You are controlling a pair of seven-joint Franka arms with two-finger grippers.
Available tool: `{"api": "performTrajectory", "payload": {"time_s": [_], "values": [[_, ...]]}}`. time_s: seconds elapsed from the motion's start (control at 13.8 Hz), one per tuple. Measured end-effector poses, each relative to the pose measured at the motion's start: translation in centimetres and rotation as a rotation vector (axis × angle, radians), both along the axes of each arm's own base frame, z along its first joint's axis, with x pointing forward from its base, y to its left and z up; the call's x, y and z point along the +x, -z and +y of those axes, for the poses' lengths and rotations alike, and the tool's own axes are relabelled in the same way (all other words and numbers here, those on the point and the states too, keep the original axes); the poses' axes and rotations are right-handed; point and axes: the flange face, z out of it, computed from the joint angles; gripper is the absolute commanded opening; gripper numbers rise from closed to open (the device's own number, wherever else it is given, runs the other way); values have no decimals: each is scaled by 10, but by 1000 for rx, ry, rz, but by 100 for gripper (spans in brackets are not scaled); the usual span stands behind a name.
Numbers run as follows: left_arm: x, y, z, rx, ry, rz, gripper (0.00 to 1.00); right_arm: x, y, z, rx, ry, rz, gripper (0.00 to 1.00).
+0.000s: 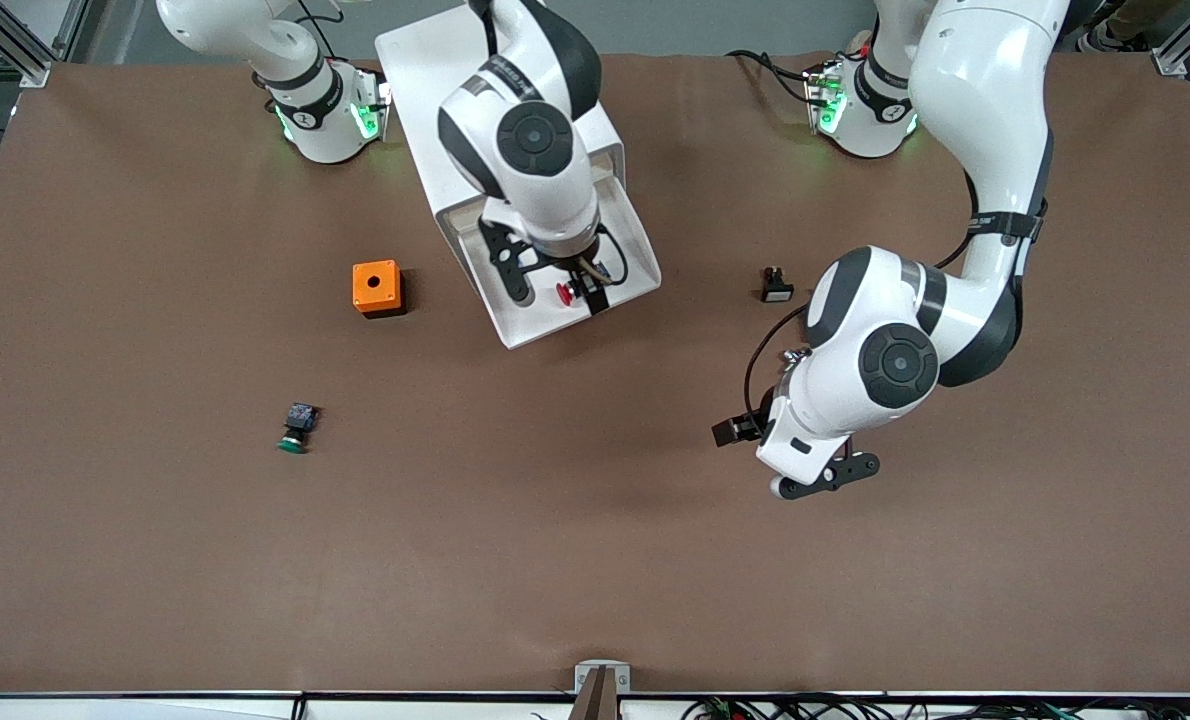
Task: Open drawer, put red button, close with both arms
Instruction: 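Release the red button into the drawer and withdraw the right gripper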
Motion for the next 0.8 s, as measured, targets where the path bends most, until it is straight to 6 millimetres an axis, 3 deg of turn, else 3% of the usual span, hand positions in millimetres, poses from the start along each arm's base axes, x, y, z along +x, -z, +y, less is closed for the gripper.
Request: {"api": "performTrajectory", "payload": {"time_s": [0.15, 0.44, 0.58, 0.8], "values": [[1, -4, 4, -2, -5, -6, 100, 41, -14, -48, 9, -126, 10, 100], [1, -6, 2, -3, -5, -8, 100, 127, -46, -196, 47, -283, 30, 100], [0, -6, 0, -1, -23, -5, 100, 149, -54, -271, 41, -385, 44, 100], [-3, -5, -5, 4, -75, 7, 100, 158, -64, -372, 22, -573, 100, 100]]}}
